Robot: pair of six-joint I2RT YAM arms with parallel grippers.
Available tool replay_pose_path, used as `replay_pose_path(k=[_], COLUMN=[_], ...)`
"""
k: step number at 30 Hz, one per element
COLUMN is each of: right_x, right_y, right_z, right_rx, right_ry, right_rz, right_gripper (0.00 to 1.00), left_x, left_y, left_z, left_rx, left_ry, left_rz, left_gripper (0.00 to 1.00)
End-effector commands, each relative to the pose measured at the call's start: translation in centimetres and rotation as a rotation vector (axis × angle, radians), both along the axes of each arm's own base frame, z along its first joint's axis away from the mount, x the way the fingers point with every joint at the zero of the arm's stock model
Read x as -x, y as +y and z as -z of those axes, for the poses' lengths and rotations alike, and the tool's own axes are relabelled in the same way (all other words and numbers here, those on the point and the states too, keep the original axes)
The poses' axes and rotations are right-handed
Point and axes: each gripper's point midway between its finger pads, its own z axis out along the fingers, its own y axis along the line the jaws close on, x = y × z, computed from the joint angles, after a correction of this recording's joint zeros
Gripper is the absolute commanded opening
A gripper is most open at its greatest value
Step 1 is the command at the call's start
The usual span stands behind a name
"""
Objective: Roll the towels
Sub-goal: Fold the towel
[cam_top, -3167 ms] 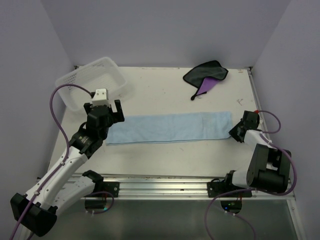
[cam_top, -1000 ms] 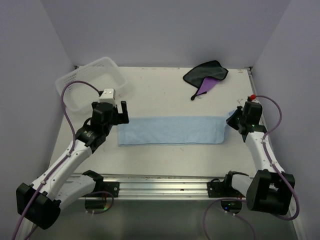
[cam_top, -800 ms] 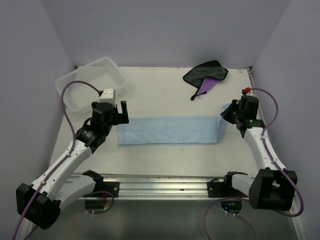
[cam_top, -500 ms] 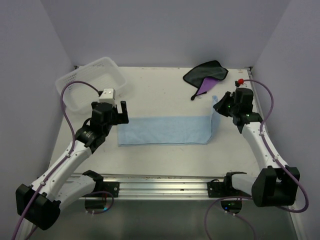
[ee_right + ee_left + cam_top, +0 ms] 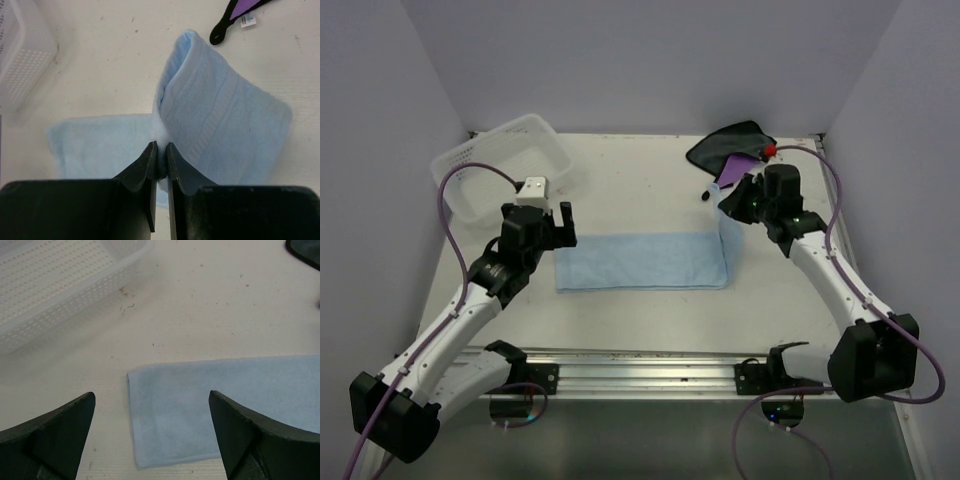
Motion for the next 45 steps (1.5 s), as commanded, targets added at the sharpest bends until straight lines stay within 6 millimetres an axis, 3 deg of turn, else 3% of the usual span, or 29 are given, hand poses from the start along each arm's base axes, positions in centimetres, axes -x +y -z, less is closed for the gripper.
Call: replay_pose_path(k=[1,5,13,22,35,45], right_x=[-1.3,-1.3,-0.9,-0.3,1.1,1.7], right_y=[2.1,3.8,7.3,11.2,17.5,20.4], right_z=[-3.5,-4.0,-4.4,-6.4,-6.4,-8.4], right_rx=[-0.047,-0.054,-0.067,-0.099,-0.094,-0.106], right_ry=[-0.088,-0.097,-0.105,-0.135,-0.136,-0.17], right_rz=[-0.043,-0.081,-0.151,-0.223,-0.343,-0.404], right_gripper=[0.0,0.0,0.0,0.0,0.0,0.0], left_x=[-0.4,-0.4,-0.3,-0.3,-0.1,0.0], left_y=[0.0,-0.1,0.2,0.3,1.5,1.9], left_z=[-1.7,-1.9,-1.9,-1.9,-2.4,-2.7], left_rx=[0.006,0.007,0.005,0.006,-0.01,-0.013], left_ry=[-0.058,-0.064,-0.064,-0.067,-0.083,-0.098], left_rz=[0.011,0.021,0.003,0.001,-0.06,-0.076], left_gripper=[1.0,0.96,1.0,0.98,1.0,1.0])
